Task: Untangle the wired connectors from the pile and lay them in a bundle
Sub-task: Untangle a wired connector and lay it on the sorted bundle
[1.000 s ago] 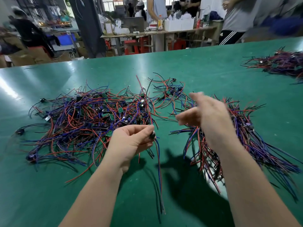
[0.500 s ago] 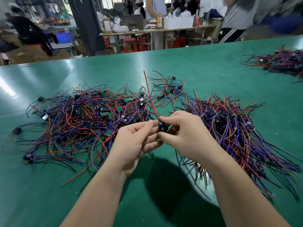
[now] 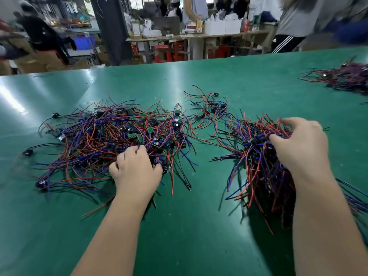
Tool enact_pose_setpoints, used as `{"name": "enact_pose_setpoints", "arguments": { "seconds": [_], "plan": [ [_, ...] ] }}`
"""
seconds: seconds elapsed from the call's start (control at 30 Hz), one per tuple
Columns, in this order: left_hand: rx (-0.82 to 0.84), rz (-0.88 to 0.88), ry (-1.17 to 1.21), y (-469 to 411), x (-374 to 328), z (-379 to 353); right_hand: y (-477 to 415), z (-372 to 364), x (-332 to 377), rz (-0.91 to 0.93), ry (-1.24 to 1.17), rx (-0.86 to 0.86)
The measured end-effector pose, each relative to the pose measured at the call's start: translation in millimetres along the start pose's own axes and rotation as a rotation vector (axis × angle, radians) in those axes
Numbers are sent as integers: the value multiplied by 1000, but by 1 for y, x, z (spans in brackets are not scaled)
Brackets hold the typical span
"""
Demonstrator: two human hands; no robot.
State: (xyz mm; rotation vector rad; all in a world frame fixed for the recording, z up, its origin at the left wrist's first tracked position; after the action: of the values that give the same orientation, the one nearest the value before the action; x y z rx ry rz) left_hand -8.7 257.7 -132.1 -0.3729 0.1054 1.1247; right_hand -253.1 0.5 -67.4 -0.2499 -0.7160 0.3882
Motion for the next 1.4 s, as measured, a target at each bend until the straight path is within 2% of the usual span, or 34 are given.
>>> {"name": "enact_pose_setpoints", "arguments": {
  "seconds": [0.1,0.2,0.37,0.6,0.7,0.77,0.83,0.9,1.0,1.17,1.23,1.4],
  "plan": [
    [-36,0,-40,-4,3,2,5,11,20,98,-118,-102],
    [-133,31,34,-9,11,16,17,13,41,195,-214,-133],
    [-223,64,177,-6,15,25,36,3,70,319,-322,-82],
    [-241,96,186,-5,19,26,53,-19,86,361,-392,49],
    [-360,115,402,-2,21,38,58,-28,89,341,-439,117],
    [-379,126,746,-2,23,42,60,-34,87,294,-517,185],
    [-317,118,1176,-2,15,41,61,-42,85,218,-641,288],
    [-269,60,1408,-1,3,45,66,-53,88,149,-799,429],
    [-198,-30,1482,5,-17,48,77,-68,98,99,-949,639],
    [-88,-31,1484,15,-33,41,85,-78,100,146,-849,714],
    [47,-29,1554,17,-43,35,85,-79,100,138,-862,729],
    [528,-27,1782,35,-81,20,92,-81,107,96,-1016,849]
  ]
}}
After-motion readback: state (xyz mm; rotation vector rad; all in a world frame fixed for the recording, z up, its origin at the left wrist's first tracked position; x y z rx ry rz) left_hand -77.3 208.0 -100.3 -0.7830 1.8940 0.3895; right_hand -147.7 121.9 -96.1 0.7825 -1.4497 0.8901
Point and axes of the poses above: each hand's wrist, its own y-axis away from the middle knuckle, its own z-axis out of the back of the hand, x = y × z, the point moved 10 cm from there along -y, towards the middle knuckle, and after that the axes turned 2 degrees about -x, right-handed, at the moved point
